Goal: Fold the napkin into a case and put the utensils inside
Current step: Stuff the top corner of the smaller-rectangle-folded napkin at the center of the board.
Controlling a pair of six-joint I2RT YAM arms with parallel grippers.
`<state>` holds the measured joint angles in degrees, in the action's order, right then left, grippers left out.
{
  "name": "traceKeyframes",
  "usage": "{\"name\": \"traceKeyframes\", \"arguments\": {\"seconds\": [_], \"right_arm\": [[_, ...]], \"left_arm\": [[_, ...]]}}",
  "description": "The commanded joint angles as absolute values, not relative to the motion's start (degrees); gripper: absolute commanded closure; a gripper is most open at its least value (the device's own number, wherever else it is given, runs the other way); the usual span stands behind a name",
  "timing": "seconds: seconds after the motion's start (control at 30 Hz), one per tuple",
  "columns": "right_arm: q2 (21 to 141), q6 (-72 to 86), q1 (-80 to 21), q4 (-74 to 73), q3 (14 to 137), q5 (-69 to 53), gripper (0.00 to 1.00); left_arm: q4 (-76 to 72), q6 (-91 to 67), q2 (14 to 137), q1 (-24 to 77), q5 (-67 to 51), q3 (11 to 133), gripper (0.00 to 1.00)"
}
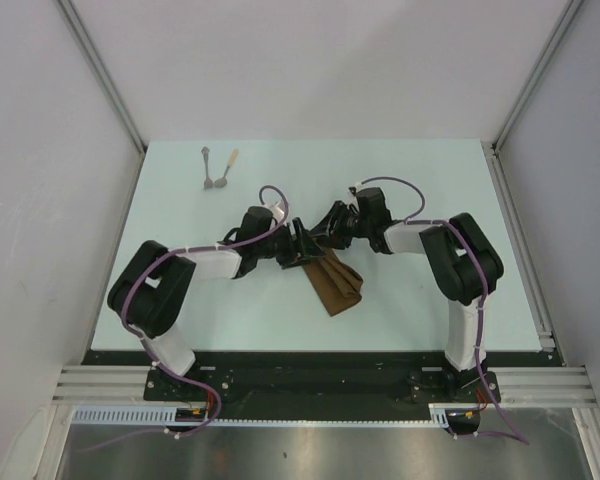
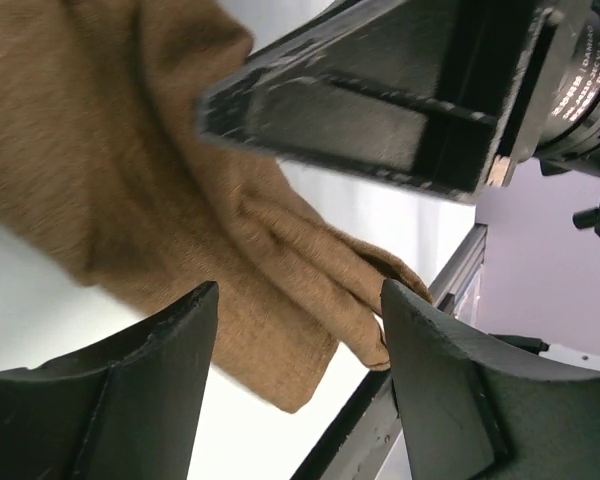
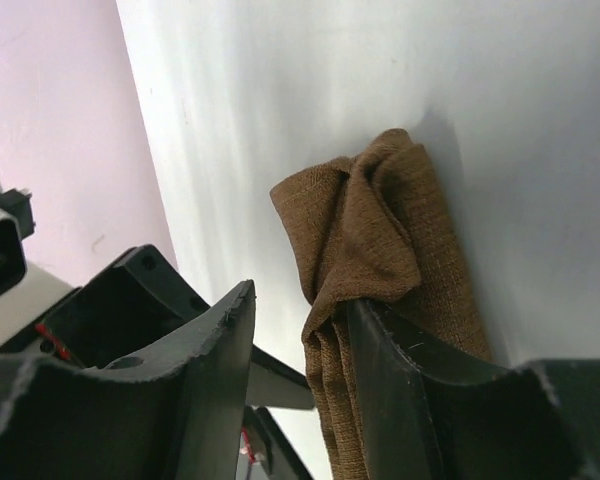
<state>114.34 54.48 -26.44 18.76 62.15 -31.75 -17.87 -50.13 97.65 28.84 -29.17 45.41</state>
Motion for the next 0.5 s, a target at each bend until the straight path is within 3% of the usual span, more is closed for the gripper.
{"name": "traceKeyframes", "arguments": {"seconds": [0.0, 0.37, 0.47], "right_arm": [[113.47, 58.97, -27.86, 20.39, 61.52, -29.98, 0.54], [111.71, 63.54, -28.56, 23.03, 58.71, -27.07, 0.55], [111.71, 64.16, -28.30, 23.73, 58.36, -27.07, 0.56]], "left_arm": [[-14.54, -50.19, 99.14, 30.06, -24.53, 50.60, 0.31], [-6.86, -48.52, 102.66, 31.29, -18.64, 54.84, 0.46], [-5.28, -47.12, 102.57, 31.55, -17.14, 55.02, 0.45]]}}
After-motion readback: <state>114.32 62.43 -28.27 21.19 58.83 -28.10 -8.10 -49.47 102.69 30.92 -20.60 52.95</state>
